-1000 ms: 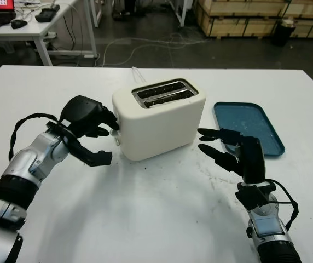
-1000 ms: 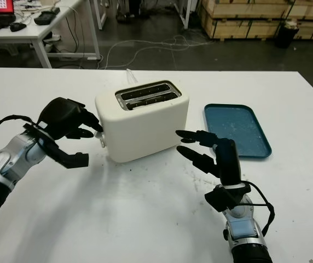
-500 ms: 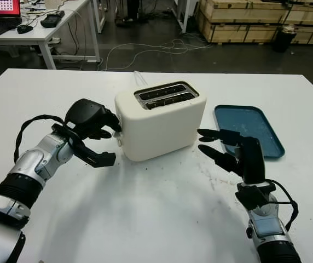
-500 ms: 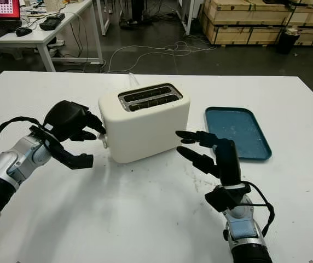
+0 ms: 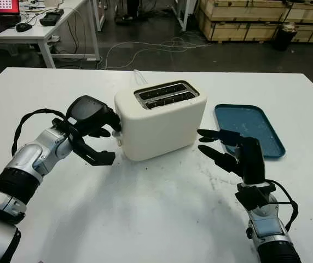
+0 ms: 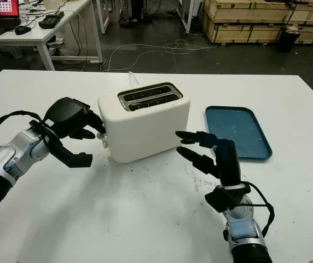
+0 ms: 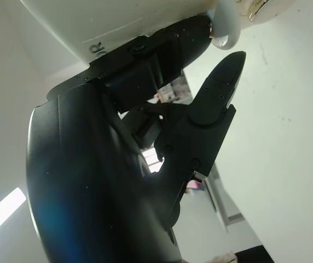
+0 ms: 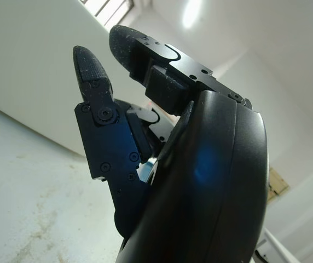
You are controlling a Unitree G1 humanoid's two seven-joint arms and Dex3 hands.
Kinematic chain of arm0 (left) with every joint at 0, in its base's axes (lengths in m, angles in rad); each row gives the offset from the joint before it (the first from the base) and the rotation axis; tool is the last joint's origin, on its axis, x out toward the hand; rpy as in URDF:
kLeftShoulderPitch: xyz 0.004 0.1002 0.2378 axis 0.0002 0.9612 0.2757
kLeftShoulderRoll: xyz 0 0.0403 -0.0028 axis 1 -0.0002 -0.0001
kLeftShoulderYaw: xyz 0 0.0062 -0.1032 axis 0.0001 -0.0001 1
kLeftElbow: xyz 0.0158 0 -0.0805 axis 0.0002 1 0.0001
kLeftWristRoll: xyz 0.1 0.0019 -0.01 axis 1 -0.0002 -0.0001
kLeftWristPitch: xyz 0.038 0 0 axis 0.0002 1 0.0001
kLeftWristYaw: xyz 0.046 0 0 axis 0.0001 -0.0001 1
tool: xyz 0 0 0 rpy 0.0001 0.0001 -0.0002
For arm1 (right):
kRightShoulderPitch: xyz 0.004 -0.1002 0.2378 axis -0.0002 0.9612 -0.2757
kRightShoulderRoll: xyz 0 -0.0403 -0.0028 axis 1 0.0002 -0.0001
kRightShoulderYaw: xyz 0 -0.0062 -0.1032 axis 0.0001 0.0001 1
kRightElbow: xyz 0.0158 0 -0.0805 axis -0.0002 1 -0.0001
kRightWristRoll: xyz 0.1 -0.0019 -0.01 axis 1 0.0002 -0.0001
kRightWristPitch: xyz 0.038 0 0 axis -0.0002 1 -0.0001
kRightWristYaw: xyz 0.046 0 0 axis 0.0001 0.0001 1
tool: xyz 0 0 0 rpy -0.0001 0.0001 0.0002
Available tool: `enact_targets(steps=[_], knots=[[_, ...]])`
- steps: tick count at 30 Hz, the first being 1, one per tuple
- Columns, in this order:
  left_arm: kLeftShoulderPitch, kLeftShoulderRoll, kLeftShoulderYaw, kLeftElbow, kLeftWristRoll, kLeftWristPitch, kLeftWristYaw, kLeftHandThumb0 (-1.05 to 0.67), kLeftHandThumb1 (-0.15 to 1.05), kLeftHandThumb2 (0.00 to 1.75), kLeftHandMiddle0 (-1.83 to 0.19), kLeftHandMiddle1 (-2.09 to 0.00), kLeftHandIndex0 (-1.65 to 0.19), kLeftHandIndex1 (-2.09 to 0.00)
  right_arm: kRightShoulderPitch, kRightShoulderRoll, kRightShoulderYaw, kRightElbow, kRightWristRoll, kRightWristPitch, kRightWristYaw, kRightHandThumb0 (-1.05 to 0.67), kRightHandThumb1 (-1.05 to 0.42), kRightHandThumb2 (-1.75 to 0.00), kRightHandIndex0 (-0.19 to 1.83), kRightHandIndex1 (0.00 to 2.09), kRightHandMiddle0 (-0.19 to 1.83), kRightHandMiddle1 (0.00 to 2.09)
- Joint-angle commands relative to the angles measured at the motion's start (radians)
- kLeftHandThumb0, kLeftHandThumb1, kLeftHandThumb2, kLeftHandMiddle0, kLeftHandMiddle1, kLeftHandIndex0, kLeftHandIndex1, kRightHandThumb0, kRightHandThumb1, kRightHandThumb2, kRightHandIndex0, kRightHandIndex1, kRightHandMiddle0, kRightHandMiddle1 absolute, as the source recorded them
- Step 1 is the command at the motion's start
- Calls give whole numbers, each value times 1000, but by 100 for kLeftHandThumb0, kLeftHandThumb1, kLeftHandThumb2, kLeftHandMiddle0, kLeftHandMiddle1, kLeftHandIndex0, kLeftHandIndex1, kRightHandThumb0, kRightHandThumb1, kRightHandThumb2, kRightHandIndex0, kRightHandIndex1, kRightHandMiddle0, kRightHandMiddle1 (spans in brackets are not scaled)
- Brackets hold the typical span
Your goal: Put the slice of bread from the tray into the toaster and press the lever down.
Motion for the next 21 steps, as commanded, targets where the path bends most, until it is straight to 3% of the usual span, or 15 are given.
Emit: enact_targets(steps=[1,9,13,18,21], knots=[[47,-54,-89,12,33,-52,-74,-17,65,0,-99,-125,-136,0,-4,-1,-2,3,8,-16,4,-37,-78,0,95,66,112,0],[41,-74,-81,20,31,-48,-29,-26,66,1,-99,-122,-139,-1,-1,1,-2,-5,-2,-8,0,-39,-79,0,95,66,112,0],[82,-132,-82,36,-6,1,-49,-26,73,2,-89,-136,-137,-1,0,2,0,-3,5,-8,6,-38,-79,0,95,66,112,0],[139,-274,-113,202,-40,33,69,-23,75,1,-86,-150,-134,0,1,1,1,4,5,-9,7,-39,-79,0,95,66,111,0],[155,-322,-135,261,-50,74,89,-22,78,1,-79,-148,-132,0,2,-2,0,0,6,-7,9,-39,-79,0,95,65,111,0]])
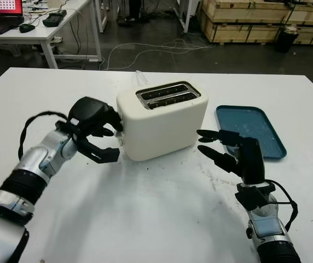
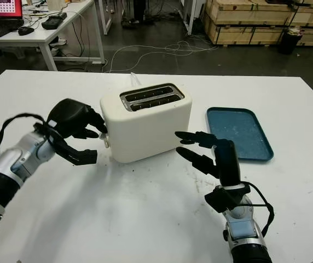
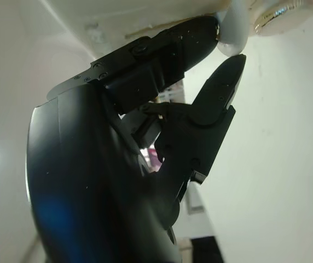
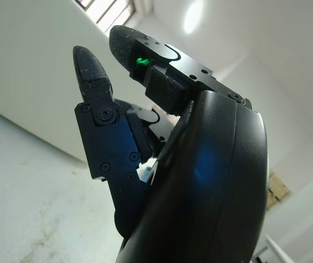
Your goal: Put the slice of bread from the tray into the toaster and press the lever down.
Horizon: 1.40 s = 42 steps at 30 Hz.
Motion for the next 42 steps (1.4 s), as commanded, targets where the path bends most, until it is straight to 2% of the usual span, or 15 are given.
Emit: enact_targets(steps=[1,3,9,13,18,22,24,27,33,38,42], knots=[[128,-211,-151,118,49,33,-101,-23,80,1,-79,-127,-129,0,1,-3,-2,-3,6,-5,6,-39,-79,0,96,65,111,0],[134,-212,-161,114,39,47,-113,-23,81,1,-81,-113,-126,0,0,-1,-2,-1,15,-6,10,-38,-79,0,96,65,111,0],[137,-199,-169,109,43,44,-98,-22,79,0,-83,-122,-128,-2,2,4,4,1,15,-7,13,-37,-79,0,96,64,111,0],[136,-191,-168,98,39,49,-115,-22,80,0,-81,-120,-127,-1,-2,3,1,1,9,-9,11,-38,-79,0,96,64,111,0],[132,-178,-164,81,36,34,-110,-20,79,0,-80,-130,-128,-1,-5,3,-1,5,5,-15,8,-39,-79,0,96,65,111,0],[123,-140,-149,40,31,0,-99,-23,79,1,-83,-148,-133,-3,-4,4,0,-1,4,-12,8,-38,-79,0,96,65,111,0],[127,-117,-117,0,-2,-30,-89,-21,78,1,-82,-156,-132,-3,-5,2,1,-3,0,-10,7,-38,-79,0,96,65,111,0],[136,-79,-80,-74,-23,-43,-55,-18,77,1,-83,-158,-131,-2,-7,2,2,-2,4,-13,10,-39,-79,0,96,65,111,0],[171,-41,50,-222,-118,-61,3,-29,81,1,-78,-166,-129,-1,-31,-6,-6,22,-6,1,3,-39,-79,0,95,67,110,0],[225,-29,184,-375,-206,-38,-12,-36,83,1,-81,-159,-129,-1,-54,-24,-15,25,19,51,32,-39,-79,0,89,68,106,0],[265,-20,275,-464,-230,-16,-27,-36,83,1,-82,-153,-128,-1,-74,-30,-21,33,35,62,47,-37,-79,0,88,67,104,0]])
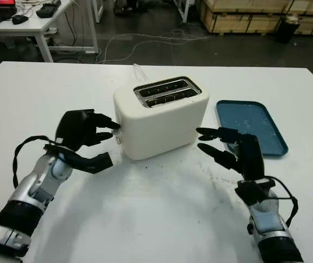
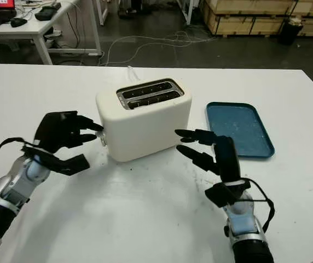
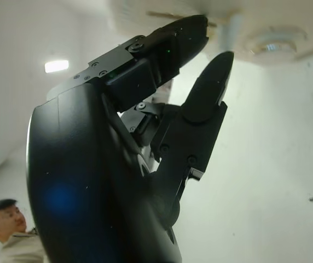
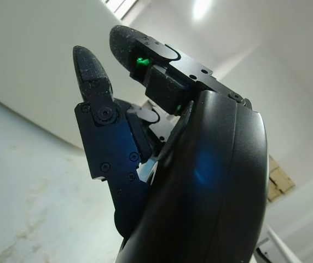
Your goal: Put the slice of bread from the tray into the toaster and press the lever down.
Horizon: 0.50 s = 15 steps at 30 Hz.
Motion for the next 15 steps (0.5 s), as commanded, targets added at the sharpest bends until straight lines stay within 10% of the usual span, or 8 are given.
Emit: enact_targets(steps=[1,15], knots=[[-4,-16,37,-77,-22,-21,-8,-35,83,0,-83,-151,-128,-1,-24,-10,-10,11,23,23,11,-38,-79,0,88,66,104,0],[62,-6,224,-278,-3,119,-66,-33,80,0,-81,-131,-125,-1,-166,-98,-71,32,150,152,161,-40,-79,-1,86,59,97,0]])
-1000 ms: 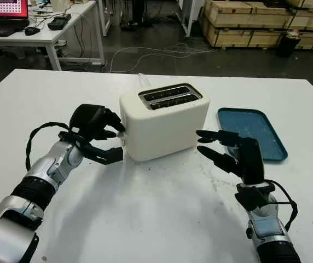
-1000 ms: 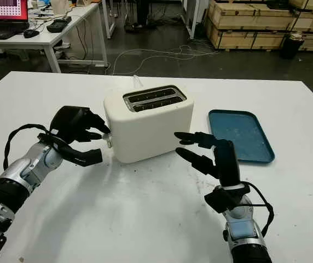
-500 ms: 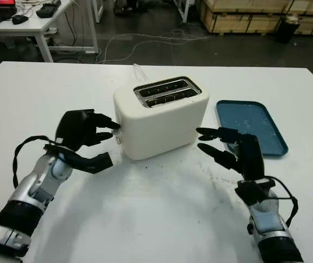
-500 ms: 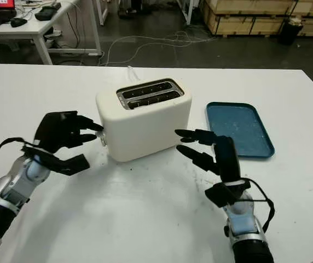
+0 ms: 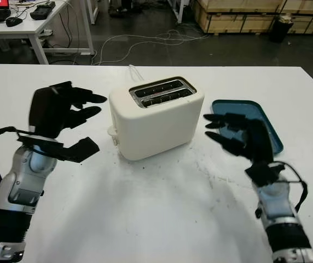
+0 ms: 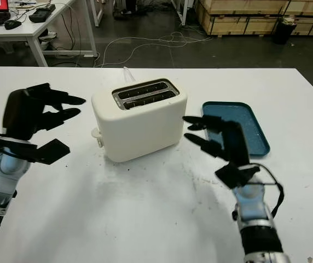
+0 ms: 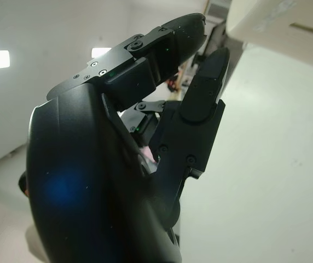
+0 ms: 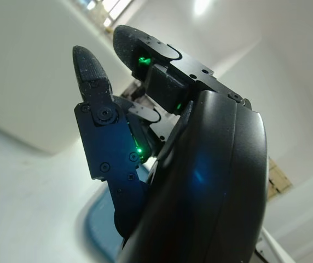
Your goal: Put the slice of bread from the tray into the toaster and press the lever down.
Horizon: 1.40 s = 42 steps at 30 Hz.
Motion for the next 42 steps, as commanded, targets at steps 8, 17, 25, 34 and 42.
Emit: enact_targets(steps=[8,17,25,34,42], knots=[[13,-16,89,-92,-5,67,-15,-36,82,0,-83,-126,-121,0,-188,-79,-56,72,47,121,46,-45,-79,0,91,44,100,1],[40,-162,149,-128,-27,99,103,-45,87,1,-72,-108,-102,0,-327,-62,-100,85,157,247,81,-52,-80,0,90,27,95,0],[10,-167,190,-161,-109,120,43,-46,86,0,-72,-85,-97,-2,-354,-48,-141,10,239,434,77,-59,-81,0,86,16,87,0],[-77,-4,160,-171,-115,291,-263,-45,83,0,-76,-81,-100,-3,-393,-154,-94,38,170,536,162,-56,-77,0,89,13,88,0],[-221,154,102,-105,-94,328,-452,-42,74,0,-83,-82,-107,-6,-465,-260,-10,117,25,522,218,-51,-73,0,94,12,91,1]])
